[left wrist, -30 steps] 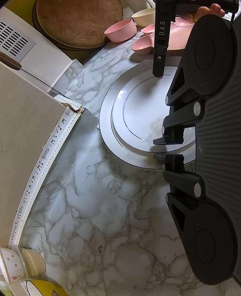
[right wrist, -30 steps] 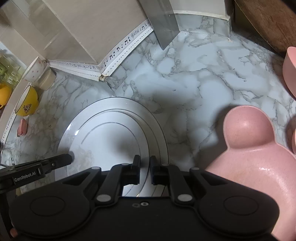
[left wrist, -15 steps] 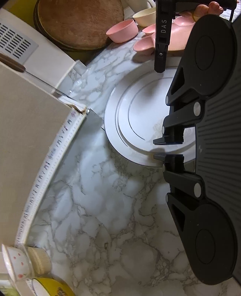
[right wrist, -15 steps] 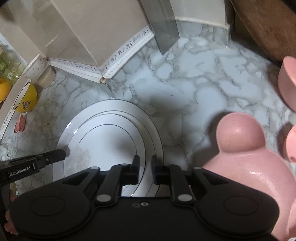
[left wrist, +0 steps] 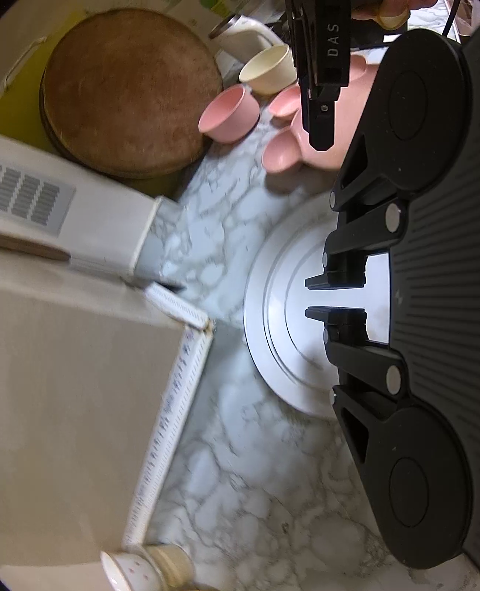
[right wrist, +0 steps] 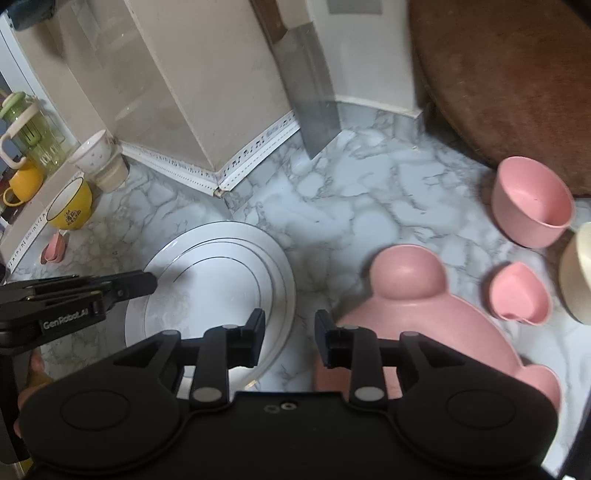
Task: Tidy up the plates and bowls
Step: 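Lift both tools away from the plate stack toward the pink bear plate, then move both open tools over the rim of the pink bear plate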
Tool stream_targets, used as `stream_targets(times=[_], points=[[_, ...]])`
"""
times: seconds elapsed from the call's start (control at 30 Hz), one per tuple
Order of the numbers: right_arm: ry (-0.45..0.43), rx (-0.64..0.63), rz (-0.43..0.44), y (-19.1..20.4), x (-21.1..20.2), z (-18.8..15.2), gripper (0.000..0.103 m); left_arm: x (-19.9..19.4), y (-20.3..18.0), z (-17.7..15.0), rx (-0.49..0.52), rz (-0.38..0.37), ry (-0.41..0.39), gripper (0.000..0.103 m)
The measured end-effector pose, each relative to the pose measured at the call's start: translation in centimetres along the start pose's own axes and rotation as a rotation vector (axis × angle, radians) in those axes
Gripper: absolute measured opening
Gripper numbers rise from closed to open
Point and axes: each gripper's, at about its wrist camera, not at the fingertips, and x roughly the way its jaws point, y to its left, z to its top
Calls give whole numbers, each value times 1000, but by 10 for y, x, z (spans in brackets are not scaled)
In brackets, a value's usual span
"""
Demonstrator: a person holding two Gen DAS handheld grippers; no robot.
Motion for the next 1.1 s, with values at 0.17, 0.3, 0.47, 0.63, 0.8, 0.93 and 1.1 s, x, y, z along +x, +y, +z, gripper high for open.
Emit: stream_targets(times=[0.17,0.3,0.47,0.63,0.8,0.93,1.1], points=[[-50,0,-20,-8,-25,-12,41,-5,-23,-2,29,-29,-14,8],[-85,-2,-38,-14,-44,-21,46,-11,-39,-4,45,-53,-34,12],[-128,15,-56,-27,-66,-31,55,-21,-56,-5,58,-65,-77,53],[-161,21,-90,-42,-84,-42,67,-26,-75,-3,101,-73,-112,65],[-198,44,-130,-56,-97,-56,83,-21,-95,-3,149,-93,-111,73],[-197,87,-153,-71,-101,-66,93,-14,-107,-5,180,-124,-99,73],[-204,146,-193,-85,-101,-83,100,2,-119,-4,221,-139,-66,76]])
